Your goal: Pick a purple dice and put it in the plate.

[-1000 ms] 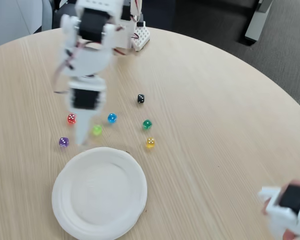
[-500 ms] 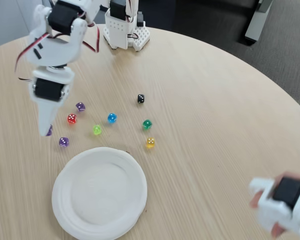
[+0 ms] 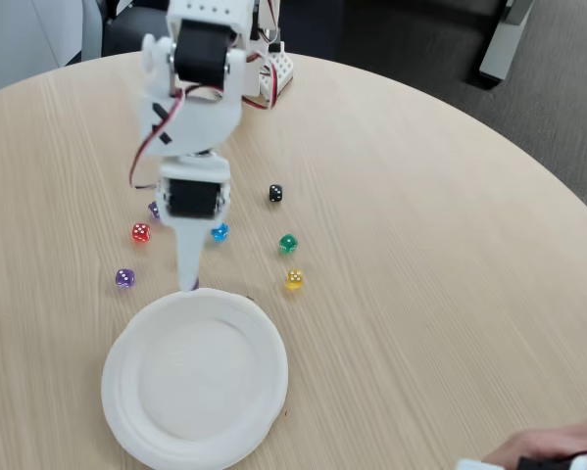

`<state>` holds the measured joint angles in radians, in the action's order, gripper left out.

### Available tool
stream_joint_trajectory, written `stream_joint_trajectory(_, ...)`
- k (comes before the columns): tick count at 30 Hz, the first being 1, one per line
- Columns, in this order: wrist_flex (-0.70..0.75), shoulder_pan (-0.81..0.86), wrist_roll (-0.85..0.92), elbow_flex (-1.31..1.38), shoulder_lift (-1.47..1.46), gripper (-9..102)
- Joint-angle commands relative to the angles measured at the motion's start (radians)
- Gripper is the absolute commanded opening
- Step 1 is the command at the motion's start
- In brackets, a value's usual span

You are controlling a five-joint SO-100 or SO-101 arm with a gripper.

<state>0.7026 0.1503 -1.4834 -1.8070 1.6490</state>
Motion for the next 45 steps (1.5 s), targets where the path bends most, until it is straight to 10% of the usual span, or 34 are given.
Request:
stream_joint_trajectory(1,0.002,-0.032,0.002,0.032,0.023,0)
stream_joint_trajectory(45,-0.235,-0.018,0.301,-0.026,-0.095,0)
